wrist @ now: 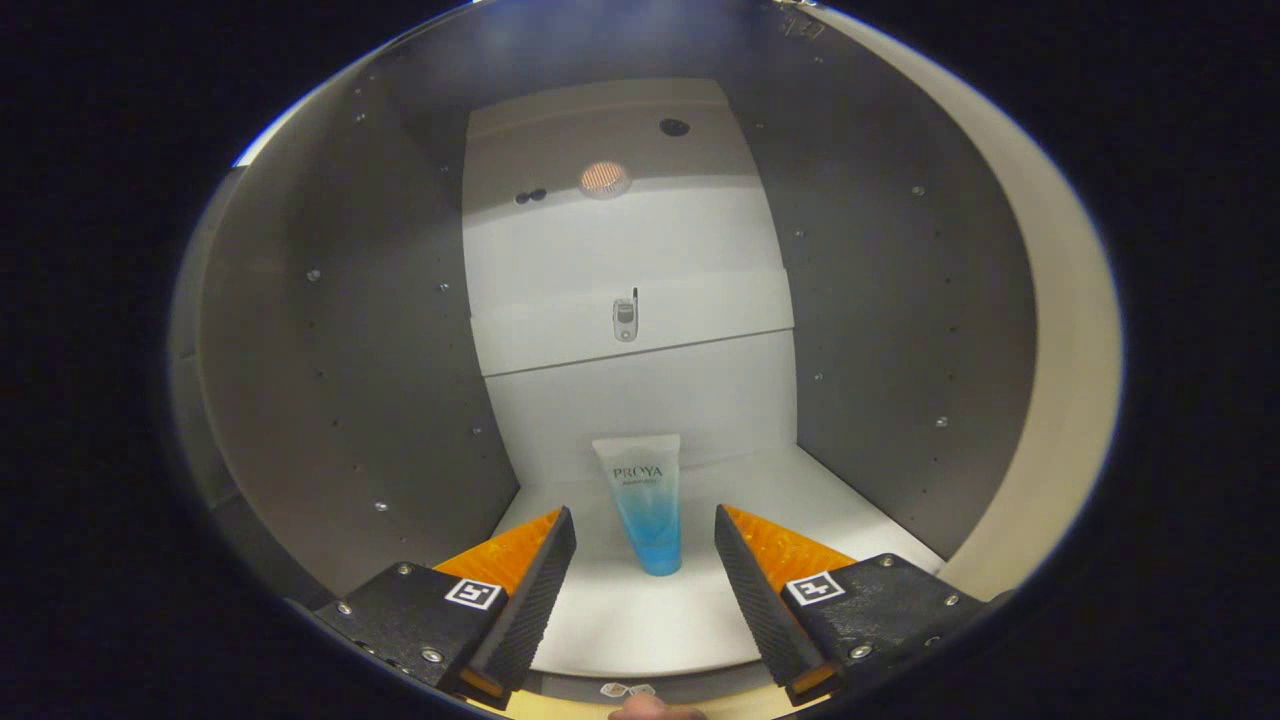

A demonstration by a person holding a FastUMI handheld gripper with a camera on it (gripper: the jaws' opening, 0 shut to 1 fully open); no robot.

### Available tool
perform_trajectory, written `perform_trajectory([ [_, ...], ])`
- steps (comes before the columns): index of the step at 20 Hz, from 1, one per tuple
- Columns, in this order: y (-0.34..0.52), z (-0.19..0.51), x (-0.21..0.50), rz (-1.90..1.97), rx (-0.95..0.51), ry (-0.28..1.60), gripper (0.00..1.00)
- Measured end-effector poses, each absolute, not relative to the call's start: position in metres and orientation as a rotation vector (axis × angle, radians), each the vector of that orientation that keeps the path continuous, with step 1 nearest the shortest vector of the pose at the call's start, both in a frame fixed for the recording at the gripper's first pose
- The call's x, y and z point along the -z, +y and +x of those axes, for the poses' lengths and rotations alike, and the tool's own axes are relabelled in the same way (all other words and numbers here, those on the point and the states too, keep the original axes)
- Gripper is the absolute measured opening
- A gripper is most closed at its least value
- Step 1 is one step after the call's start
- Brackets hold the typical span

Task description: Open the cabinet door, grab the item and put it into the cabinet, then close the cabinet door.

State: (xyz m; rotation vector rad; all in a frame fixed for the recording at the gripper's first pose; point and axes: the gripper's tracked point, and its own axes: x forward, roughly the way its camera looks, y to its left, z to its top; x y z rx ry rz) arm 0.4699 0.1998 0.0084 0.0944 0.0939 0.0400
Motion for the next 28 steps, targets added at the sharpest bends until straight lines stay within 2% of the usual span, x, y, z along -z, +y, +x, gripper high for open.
perform_trajectory([
  [7, 0.202, 0.381, -0.026, 0.119, -0.077, 0.080, 0.89],
  [16, 0.196, 0.224, -0.034, 0.016, -0.176, 0.016, 0.90],
  [21, 0.188, 0.148, -0.021, -0.033, -0.279, 0.025, 0.90],
  [28, 0.145, 0.093, -0.004, -0.045, -0.347, 0.092, 0.90],
])
